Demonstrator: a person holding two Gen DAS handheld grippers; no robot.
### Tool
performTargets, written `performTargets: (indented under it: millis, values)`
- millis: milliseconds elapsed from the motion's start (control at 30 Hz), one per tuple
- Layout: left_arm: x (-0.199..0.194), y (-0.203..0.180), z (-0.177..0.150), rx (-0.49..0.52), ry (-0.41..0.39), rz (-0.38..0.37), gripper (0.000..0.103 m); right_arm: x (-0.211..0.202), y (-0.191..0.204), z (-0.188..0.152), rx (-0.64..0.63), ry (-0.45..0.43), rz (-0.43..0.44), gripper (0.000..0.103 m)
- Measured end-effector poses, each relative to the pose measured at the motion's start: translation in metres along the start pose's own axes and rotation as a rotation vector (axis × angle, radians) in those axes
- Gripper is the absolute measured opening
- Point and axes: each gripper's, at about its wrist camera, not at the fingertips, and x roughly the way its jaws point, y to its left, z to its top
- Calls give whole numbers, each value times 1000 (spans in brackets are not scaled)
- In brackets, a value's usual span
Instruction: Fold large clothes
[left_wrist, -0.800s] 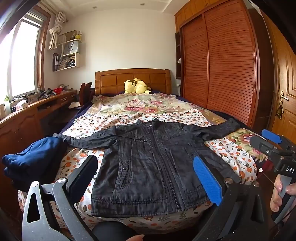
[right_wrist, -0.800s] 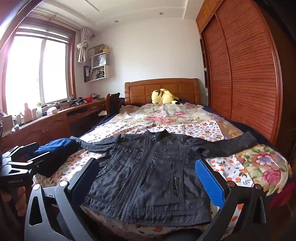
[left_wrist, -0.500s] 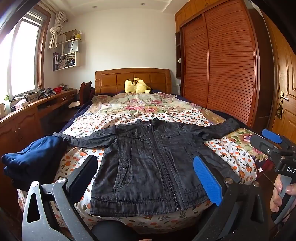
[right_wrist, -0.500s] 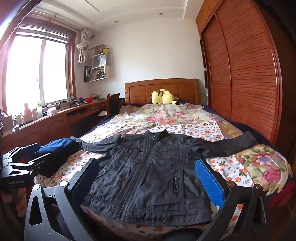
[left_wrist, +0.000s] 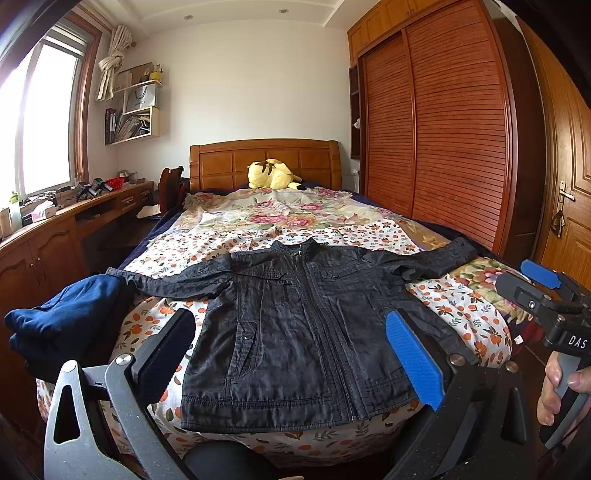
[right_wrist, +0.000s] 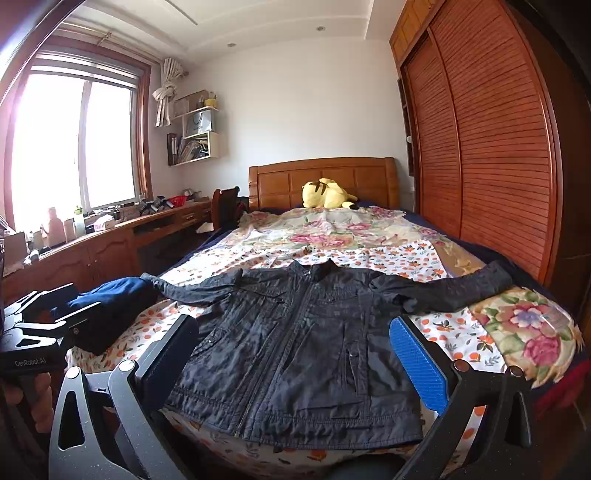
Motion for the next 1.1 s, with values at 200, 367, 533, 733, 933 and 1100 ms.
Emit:
performTargets:
  millis: [200, 367, 533, 733, 933, 1100]
  values:
    - [0, -1, 2, -4, -1, 0, 103, -4, 3, 1, -3, -4, 2, 103]
    - [0, 0, 1, -4, -1, 0, 103, -5, 2, 1, -2, -4, 3, 103]
    - [-1, 0, 1, -5, -2, -1, 103, -4, 2, 1, -1, -4, 4, 103]
    - [0, 0, 0, -4, -2, -1, 103, -4, 2, 1, 0, -4, 4, 103]
    - [-1, 0, 0, -6, -1, -1, 103, -4, 2, 1, 0, -4, 4, 103]
    - [0, 1, 0, -8, 1, -2, 103, -4, 2, 0, 0, -4, 4, 103]
